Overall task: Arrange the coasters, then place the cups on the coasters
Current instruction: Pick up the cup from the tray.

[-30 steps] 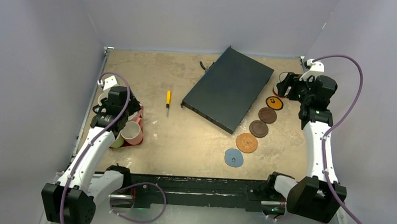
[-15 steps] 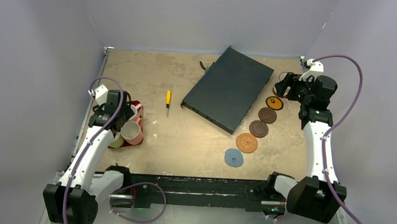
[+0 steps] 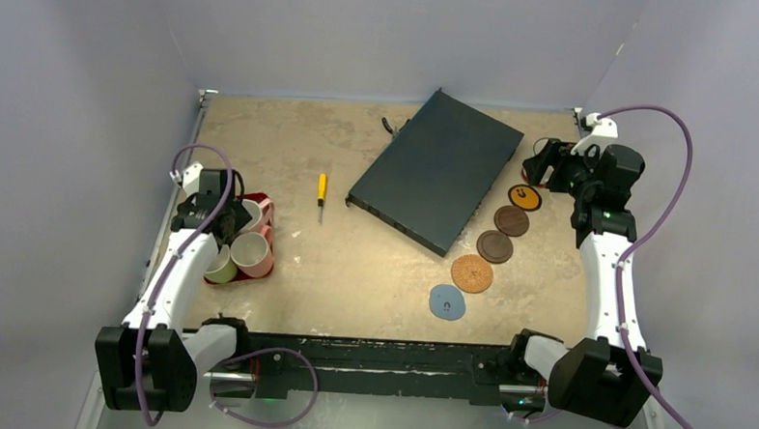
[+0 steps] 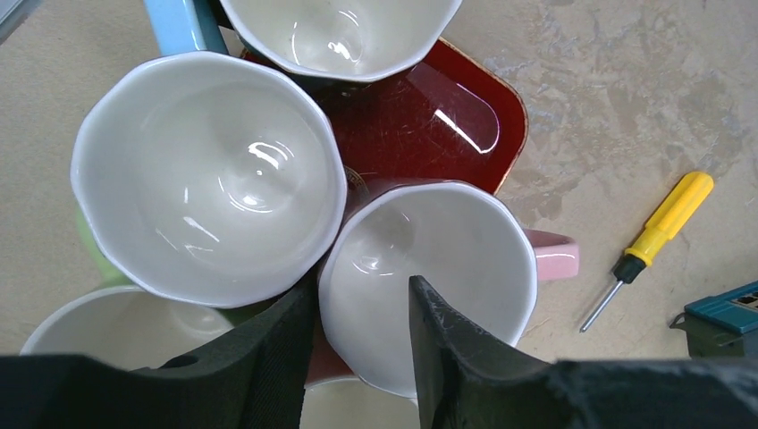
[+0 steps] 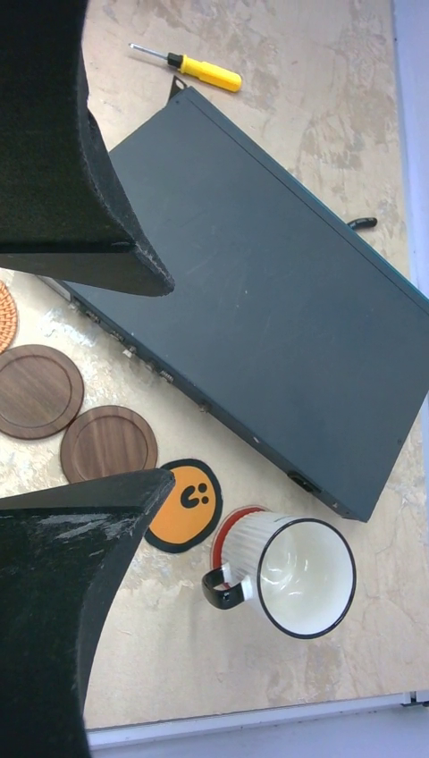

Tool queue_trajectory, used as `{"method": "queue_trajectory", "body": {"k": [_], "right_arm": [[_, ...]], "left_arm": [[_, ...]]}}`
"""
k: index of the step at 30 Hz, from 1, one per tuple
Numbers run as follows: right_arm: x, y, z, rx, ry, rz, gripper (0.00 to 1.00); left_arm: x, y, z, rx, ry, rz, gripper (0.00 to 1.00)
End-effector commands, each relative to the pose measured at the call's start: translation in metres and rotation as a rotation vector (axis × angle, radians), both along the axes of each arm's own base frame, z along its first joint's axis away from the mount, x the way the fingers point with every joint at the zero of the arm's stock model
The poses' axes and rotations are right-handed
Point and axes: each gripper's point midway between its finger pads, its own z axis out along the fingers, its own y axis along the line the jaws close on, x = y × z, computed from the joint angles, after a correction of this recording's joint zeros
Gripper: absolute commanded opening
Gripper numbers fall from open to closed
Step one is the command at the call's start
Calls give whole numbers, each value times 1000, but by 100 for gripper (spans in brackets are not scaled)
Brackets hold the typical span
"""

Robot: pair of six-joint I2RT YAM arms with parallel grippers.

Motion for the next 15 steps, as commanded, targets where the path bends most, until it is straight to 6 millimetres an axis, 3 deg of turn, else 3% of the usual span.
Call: {"method": "queue_trajectory", "body": {"k": [1, 10, 12, 15], "right_arm": [[0, 4, 19, 4, -50, 16, 75], [-2, 4, 23, 0, -56, 17, 76], [-2, 4, 24, 0, -56, 16, 76], [-2, 5, 24, 0, -58, 16, 76]], "left_arm": [[4, 1, -9, 4, 15, -35, 37], [2, -2, -35, -7, 86, -68, 32], [1, -2, -38, -10, 93, -70, 27], [2, 0, -35, 3, 83, -69, 11]]}}
